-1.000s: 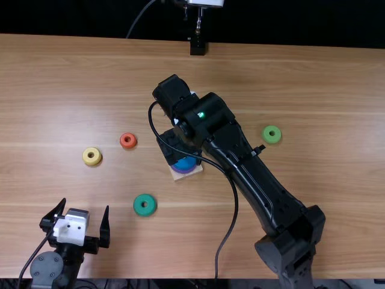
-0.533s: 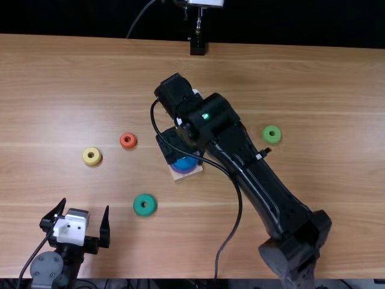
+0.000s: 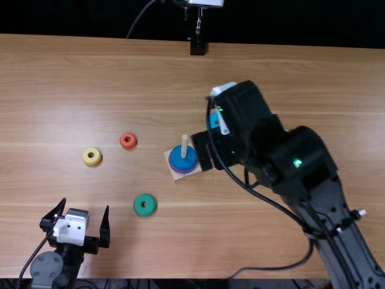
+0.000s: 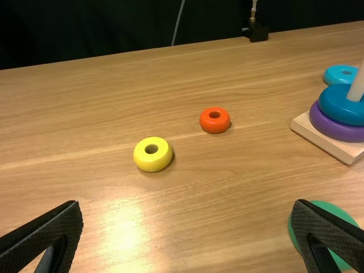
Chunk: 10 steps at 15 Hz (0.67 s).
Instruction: Build the Hanoi tower: stack the rings onto the peg from bottom to top in this color order: purple, dark blue, light blue, dark green, light green, yellow, orange.
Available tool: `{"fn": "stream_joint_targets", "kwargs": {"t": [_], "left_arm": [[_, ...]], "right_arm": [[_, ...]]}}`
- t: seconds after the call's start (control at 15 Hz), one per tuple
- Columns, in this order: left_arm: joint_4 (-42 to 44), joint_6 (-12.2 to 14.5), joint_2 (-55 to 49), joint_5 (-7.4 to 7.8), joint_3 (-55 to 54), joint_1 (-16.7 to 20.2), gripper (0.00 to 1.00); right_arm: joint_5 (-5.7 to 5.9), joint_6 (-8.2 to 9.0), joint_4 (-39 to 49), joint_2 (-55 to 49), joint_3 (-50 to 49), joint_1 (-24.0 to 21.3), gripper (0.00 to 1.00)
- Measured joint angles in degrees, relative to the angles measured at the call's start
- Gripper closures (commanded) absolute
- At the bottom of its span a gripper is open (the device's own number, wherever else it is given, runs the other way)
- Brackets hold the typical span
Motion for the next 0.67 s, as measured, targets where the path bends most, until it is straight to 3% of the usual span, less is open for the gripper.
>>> {"fn": "stream_joint_targets", "kwargs": {"t": [0.33,0.67], "left_arm": [[0.0,0.0,0.0,-0.04,0.0,0.0,0.00],[0.0,0.0,0.0,0.00,0.0,0.0,0.00]], "right_arm": [[0.04,-0.24,13.6,-3.0,-9.4,-10.9,0.00],[0.02,-0.22,14.0,-2.0,-9.7,-11.2,0.00]]}}
